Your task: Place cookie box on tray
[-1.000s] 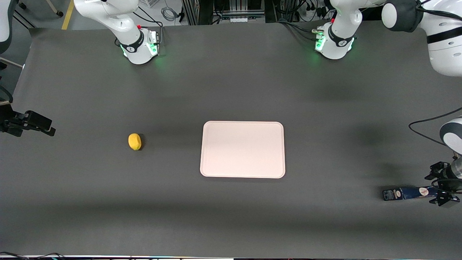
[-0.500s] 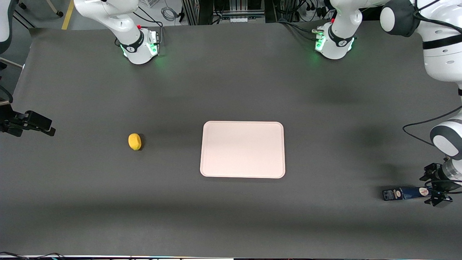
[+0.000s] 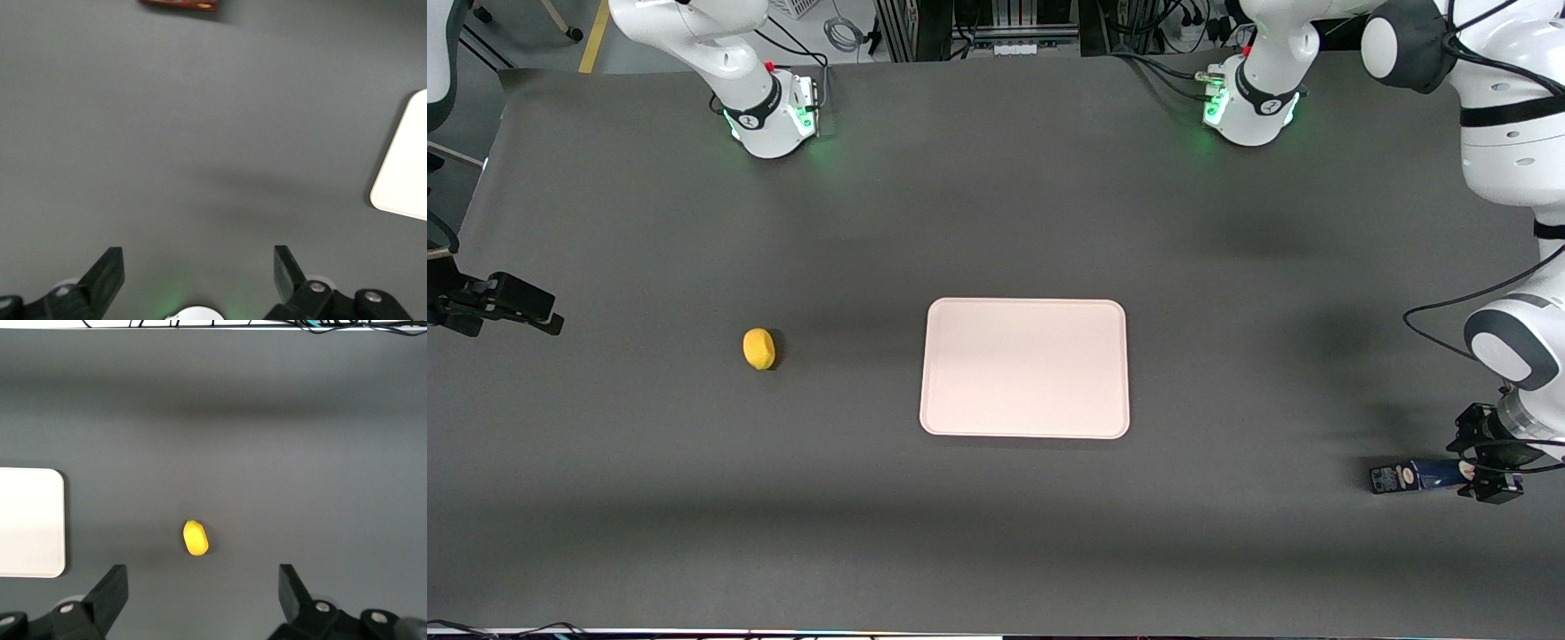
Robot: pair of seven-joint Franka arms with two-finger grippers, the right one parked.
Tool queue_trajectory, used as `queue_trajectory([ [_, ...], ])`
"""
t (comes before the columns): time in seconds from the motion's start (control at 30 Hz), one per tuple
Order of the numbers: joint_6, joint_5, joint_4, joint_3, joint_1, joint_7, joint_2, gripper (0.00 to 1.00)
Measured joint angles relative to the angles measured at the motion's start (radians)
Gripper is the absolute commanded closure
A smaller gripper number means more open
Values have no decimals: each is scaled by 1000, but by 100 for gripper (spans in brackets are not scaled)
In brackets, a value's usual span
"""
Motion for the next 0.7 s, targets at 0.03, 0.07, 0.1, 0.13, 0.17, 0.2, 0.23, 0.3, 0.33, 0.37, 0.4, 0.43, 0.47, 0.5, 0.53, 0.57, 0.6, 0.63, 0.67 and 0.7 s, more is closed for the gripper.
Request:
queue_trajectory([
  [0.03,-1,0,3,0,0,0,0,100],
  [0.07,-2,0,5,0,0,1,0,100],
  [0.1,-2,0,8,0,0,1,-1,100],
  [0.13,-4,0,12,0,0,1,-1,100],
  [0.17,-7,0,15,0,-1,1,-1,100],
  [0.2,-14,-1,17,0,-1,1,-4,100],
  [0.23,-22,-1,19,0,-2,1,-7,100],
  [0.3,-43,-1,24,0,-4,1,-17,100],
  [0.33,-53,-1,25,0,-5,1,-25,100],
  [0.37,-64,-1,25,0,-6,1,-37,100],
  [0.4,-76,-1,24,0,-7,1,-49,100],
  [0.43,-92,-1,23,0,-9,1,-64,100],
  [0.47,-112,-1,21,0,-12,1,-83,100],
  [0.5,-136,-1,17,0,-17,1,-104,100],
  [0.53,-163,-1,11,0,-22,1,-128,100],
  [0.57,-192,0,4,0,-29,1,-153,100],
  [0.6,-225,4,-4,0,-37,0,-181,100],
  [0.63,-258,12,-13,-1,-46,-1,-211,100],
  [0.67,-292,24,-23,-1,-55,-3,-240,100],
  [0.7,-329,41,-32,-3,-66,-7,-270,100],
])
